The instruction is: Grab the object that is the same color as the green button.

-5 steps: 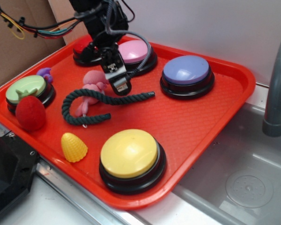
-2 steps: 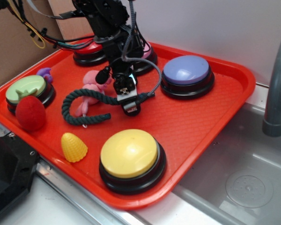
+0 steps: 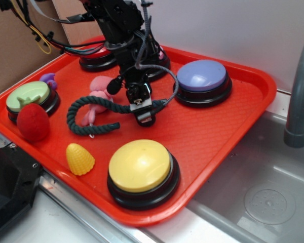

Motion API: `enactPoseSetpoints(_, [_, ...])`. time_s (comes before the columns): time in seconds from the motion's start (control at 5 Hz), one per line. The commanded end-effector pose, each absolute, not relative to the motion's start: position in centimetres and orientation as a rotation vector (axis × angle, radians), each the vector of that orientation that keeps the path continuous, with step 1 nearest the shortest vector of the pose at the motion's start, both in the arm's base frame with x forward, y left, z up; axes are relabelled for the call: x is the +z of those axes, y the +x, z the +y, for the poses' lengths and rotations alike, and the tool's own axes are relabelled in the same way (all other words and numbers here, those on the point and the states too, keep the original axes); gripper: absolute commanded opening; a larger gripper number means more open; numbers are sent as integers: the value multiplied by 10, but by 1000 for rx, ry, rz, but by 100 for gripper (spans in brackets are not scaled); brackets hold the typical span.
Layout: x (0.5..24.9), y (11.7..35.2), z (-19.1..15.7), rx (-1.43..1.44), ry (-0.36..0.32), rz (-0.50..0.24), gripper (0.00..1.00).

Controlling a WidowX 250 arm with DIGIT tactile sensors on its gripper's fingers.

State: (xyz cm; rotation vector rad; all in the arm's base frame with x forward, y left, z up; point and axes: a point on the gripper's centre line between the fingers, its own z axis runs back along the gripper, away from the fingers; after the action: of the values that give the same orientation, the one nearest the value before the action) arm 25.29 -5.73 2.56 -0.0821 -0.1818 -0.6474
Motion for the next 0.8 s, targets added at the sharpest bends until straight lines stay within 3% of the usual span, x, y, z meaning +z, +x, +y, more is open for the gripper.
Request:
enactPoseSetpoints(0.0, [34, 256, -62, -633, -65, -211, 0])
enactPoseSetpoints(0.4, [47, 252, -61, -554, -82, -202, 0])
enactPoseSetpoints(0.6, [71, 258, -49, -395, -9, -209, 0])
